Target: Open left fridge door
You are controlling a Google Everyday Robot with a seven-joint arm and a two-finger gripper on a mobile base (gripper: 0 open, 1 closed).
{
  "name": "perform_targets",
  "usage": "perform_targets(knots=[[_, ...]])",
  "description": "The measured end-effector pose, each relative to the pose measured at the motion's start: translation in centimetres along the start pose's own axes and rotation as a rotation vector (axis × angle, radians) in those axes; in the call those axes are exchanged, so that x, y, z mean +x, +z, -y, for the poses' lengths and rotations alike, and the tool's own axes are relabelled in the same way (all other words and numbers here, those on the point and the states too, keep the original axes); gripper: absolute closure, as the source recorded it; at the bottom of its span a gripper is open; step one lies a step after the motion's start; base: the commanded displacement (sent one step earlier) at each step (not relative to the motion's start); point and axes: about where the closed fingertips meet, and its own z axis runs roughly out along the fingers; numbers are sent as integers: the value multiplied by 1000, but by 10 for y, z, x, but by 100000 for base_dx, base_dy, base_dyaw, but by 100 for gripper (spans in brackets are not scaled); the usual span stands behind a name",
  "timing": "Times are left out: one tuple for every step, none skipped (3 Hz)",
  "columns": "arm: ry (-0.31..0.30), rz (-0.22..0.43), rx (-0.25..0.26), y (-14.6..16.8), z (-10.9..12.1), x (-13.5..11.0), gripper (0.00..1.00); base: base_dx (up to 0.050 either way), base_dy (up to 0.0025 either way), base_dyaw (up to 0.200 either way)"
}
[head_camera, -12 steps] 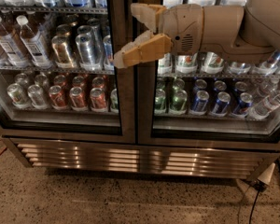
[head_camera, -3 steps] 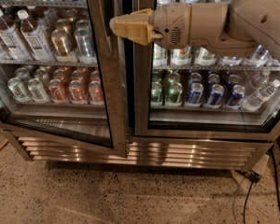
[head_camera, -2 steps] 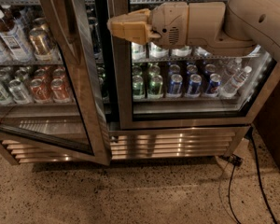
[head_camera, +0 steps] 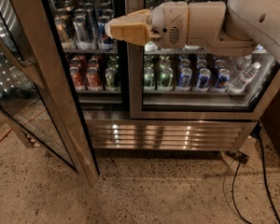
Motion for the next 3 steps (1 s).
perform_targets(knots=[[0, 0, 0, 0, 0, 0, 100, -2288, -204, 17798], [0, 0, 0, 0, 0, 0, 100, -2588, -219, 16994], [0, 0, 0, 0, 0, 0, 100, -2888, -234, 16196]])
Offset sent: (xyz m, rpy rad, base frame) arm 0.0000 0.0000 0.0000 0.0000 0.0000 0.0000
